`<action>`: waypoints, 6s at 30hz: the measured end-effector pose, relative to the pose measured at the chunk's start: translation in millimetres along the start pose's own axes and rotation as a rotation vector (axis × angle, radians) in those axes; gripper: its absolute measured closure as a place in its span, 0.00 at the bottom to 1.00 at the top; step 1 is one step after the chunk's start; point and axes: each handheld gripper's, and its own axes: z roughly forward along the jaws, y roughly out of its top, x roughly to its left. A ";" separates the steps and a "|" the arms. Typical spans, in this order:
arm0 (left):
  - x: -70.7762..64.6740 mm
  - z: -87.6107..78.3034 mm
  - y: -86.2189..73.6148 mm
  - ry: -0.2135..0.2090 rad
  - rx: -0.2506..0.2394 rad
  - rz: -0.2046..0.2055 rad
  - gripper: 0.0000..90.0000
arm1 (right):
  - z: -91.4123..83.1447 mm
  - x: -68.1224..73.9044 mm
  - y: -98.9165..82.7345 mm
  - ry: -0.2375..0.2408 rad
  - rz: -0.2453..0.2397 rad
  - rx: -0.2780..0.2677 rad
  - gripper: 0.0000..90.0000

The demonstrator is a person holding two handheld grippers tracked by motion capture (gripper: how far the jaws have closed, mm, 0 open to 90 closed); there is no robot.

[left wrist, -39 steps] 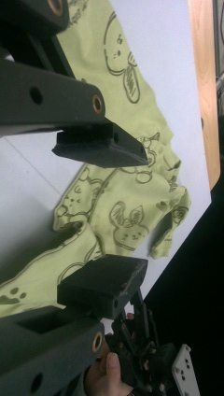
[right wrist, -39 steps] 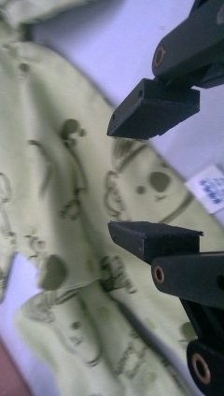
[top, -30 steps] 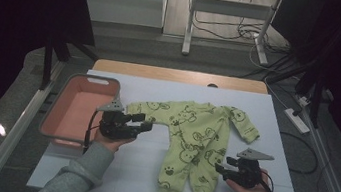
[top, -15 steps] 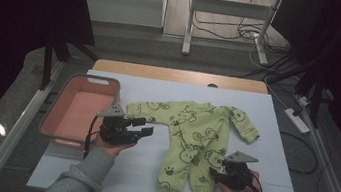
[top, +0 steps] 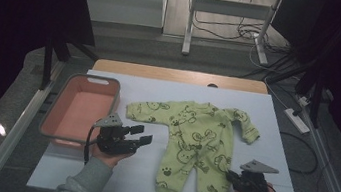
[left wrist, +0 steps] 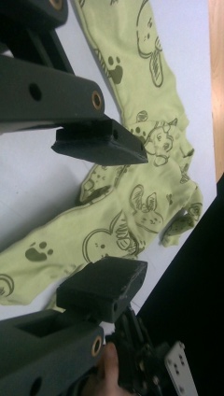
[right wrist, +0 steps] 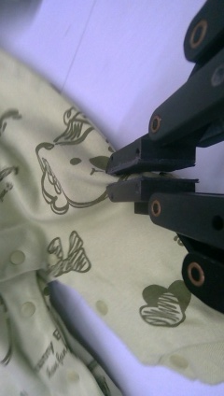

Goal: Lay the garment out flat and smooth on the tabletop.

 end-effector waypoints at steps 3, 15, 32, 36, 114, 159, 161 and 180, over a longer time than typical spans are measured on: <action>-1.2 1.2 0.0 -0.005 0.003 -0.001 0.46 | -15.3 -8.3 -8.1 -0.011 0.025 -0.016 0.95; 3.7 -3.2 -1.5 0.004 -0.002 -0.012 0.45 | -17.1 -16.1 -12.5 -0.015 0.031 -0.003 0.93; 2.3 -5.2 -3.5 0.012 -0.005 -0.004 0.45 | 32.8 81.5 26.4 0.280 -0.197 -0.060 0.50; 1.7 -5.7 -3.4 0.009 -0.006 0.000 0.45 | 46.1 101.2 30.9 0.331 -0.240 -0.042 0.47; 11.4 4.9 0.7 0.018 0.036 0.028 0.43 | 33.4 -108.0 68.5 -0.075 0.097 -0.169 0.58; 23.0 9.1 5.4 0.007 0.043 0.025 0.42 | 41.9 -213.4 87.0 -0.297 0.328 -0.076 0.94; 23.4 8.5 5.2 0.009 0.043 0.023 0.42 | 40.1 -219.9 84.2 -0.307 0.341 -0.080 0.94; 22.6 9.8 6.6 0.003 0.040 0.029 0.42 | 31.8 -211.3 85.2 -0.364 0.331 -0.092 0.63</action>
